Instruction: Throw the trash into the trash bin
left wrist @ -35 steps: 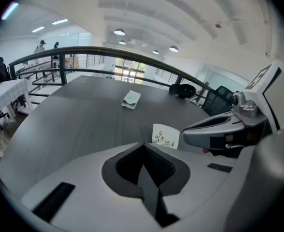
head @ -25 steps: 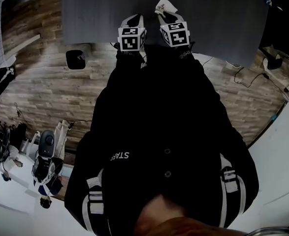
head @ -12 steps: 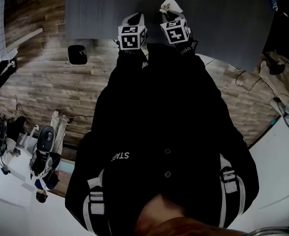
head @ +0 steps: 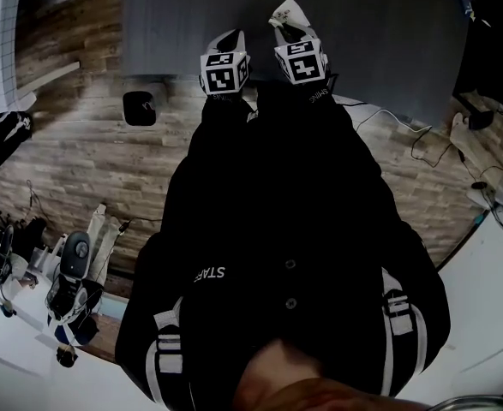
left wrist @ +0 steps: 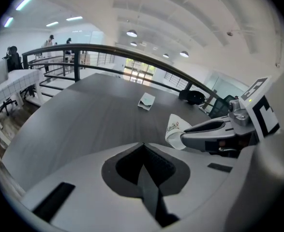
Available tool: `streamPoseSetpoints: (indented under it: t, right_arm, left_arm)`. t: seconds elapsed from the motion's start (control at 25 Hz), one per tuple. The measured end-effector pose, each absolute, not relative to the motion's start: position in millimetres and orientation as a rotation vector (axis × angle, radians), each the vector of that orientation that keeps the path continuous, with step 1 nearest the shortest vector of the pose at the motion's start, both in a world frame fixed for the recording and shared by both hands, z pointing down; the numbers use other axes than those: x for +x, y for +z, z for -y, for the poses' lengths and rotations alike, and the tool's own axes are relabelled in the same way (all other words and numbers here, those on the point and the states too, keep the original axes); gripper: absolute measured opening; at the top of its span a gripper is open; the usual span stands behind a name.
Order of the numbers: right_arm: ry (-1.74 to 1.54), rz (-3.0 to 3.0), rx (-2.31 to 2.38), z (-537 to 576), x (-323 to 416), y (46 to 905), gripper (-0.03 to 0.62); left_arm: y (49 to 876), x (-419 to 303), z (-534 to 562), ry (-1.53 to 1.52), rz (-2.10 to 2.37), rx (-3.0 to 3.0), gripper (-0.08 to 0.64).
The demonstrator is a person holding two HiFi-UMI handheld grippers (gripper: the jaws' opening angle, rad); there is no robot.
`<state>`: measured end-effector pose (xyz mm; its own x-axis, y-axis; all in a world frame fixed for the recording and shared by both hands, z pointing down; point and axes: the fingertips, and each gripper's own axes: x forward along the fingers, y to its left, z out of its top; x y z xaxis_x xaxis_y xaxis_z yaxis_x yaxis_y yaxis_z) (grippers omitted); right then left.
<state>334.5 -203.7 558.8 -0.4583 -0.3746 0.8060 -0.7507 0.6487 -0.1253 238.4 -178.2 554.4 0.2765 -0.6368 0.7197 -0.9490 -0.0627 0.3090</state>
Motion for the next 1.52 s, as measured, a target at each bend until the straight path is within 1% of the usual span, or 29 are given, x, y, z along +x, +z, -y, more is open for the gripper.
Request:
streamPoseSetpoints:
  t: [0.16,0.36,0.64,1.12,1.52]
  right_arm:
    - [0.601,2.143,0.838,191,303,546,0.057]
    - [0.554,2.176,0.712,160,250,538,0.057]
    - [0.464,2.225,0.503,104,146,529,0.057]
    - [0.286,2.248,0.08,-41,-37,551,0.057]
    - [0.193,2.158,-0.266,-158,-146,608,0.057]
  left_arm:
    - [548,216,163,0.472,1.508,1.744,0.002]
    - [542,167,128,0.398,1.609,1.638,0.002]
    - [543,75,57,0.289,1.743,1.452,0.002]
    - [585,-76,-109,0.099,1.906,1.091,0.002]
    - [659,-162,-248,-0.042,1.948,0.757,0.002]
